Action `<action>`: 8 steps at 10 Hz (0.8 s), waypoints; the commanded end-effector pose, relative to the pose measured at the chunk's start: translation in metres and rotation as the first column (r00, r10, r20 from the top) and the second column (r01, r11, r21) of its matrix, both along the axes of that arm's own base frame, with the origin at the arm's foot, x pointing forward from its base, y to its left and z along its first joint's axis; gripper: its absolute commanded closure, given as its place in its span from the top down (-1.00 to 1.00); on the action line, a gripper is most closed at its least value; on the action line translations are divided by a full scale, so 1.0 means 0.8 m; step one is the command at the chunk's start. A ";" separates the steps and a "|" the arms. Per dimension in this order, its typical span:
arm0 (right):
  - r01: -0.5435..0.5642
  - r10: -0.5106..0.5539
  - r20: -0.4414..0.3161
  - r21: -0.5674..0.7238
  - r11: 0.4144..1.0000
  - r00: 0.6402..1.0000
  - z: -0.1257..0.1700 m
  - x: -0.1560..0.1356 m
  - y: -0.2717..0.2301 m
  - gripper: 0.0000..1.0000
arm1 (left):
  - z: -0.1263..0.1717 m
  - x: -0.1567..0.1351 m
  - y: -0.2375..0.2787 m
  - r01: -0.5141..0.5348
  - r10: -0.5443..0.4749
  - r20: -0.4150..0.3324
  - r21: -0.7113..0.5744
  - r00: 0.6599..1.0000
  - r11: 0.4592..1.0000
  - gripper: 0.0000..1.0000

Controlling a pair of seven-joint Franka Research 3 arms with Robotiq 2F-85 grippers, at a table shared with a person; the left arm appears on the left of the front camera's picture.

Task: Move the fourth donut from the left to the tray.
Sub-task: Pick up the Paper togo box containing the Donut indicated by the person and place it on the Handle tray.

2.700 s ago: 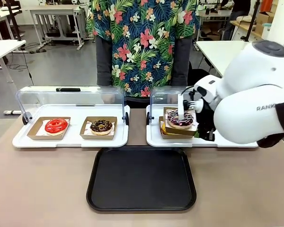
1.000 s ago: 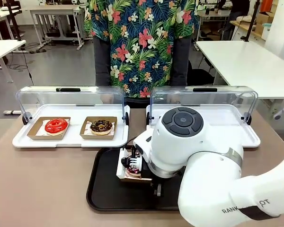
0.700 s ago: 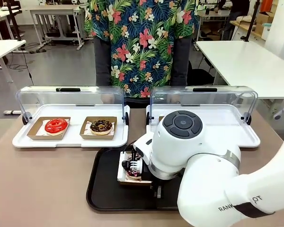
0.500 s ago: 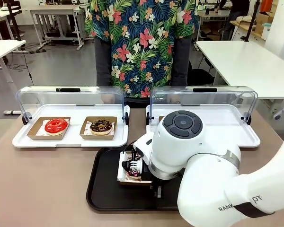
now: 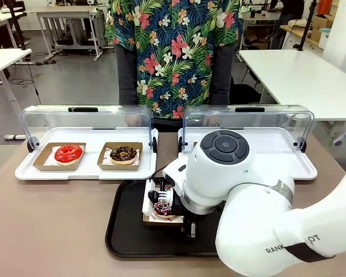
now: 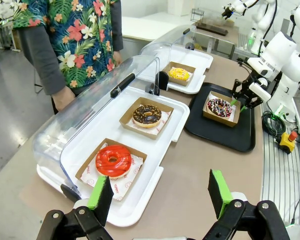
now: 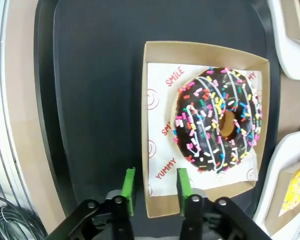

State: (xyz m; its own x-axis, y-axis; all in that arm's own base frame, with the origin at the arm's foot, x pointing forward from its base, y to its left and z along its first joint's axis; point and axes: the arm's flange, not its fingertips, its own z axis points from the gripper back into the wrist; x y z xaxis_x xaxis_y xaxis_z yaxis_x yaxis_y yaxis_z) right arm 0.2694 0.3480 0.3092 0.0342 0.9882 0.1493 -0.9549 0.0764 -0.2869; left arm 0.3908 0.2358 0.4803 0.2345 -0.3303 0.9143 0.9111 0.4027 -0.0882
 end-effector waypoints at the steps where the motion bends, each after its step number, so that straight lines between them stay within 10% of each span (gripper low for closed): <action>1: -0.010 0.010 -0.003 0.027 1.000 1.000 0.033 -0.051 -0.069 1.00 | 0.003 -0.001 -0.001 0.006 -0.006 -0.003 -0.010 1.000 1.000 1.00; 8: 0.000 0.001 -0.015 0.070 0.998 1.000 0.098 -0.057 -0.081 1.00 | 0.003 -0.001 -0.001 0.006 -0.006 -0.003 -0.010 1.000 1.000 1.00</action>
